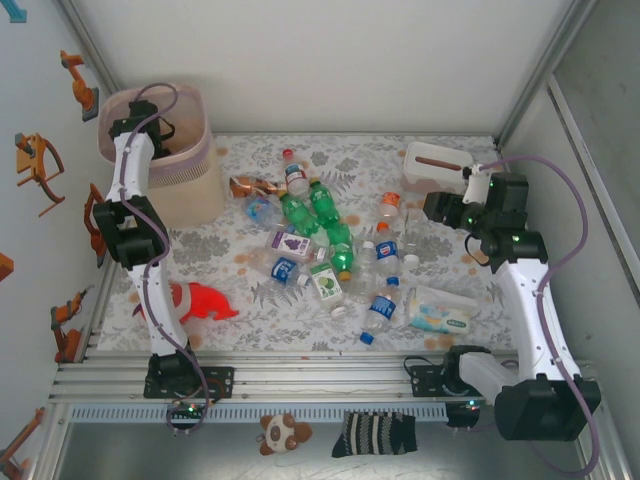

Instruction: Put the plastic bottles in the bin

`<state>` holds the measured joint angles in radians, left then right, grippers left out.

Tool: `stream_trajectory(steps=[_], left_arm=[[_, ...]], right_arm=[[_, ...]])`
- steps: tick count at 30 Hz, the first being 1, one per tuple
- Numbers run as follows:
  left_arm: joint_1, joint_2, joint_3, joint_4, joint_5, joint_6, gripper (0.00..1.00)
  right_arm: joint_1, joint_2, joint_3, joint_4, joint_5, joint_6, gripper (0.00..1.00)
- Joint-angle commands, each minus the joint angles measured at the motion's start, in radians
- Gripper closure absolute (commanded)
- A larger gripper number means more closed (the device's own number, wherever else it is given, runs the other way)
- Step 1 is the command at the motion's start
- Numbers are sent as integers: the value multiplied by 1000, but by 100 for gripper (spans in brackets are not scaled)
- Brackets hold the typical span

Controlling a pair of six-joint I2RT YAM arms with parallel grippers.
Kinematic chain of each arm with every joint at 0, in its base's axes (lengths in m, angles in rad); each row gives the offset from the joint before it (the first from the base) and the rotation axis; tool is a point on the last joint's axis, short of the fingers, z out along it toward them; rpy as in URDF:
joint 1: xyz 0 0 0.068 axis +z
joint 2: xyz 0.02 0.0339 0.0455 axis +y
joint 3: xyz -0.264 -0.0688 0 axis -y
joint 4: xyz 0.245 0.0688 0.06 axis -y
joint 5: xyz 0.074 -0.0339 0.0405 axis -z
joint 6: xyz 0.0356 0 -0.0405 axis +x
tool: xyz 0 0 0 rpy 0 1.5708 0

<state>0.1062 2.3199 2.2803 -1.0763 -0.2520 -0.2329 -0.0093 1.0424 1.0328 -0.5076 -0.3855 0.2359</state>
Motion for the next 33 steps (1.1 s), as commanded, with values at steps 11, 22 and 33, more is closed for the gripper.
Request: stream_trajectory(steps=[11, 22, 33], left_arm=[[-27, -149, -45, -10, 146, 20, 26], [-119, -194, -148, 87, 254, 79, 24], [-156, -162, -145, 92, 569, 151, 25]], right_arm=[[9, -40, -8, 14, -12, 0, 32], [9, -47, -12, 14, -12, 0, 32], [9, -53, -14, 10, -13, -1, 32]])
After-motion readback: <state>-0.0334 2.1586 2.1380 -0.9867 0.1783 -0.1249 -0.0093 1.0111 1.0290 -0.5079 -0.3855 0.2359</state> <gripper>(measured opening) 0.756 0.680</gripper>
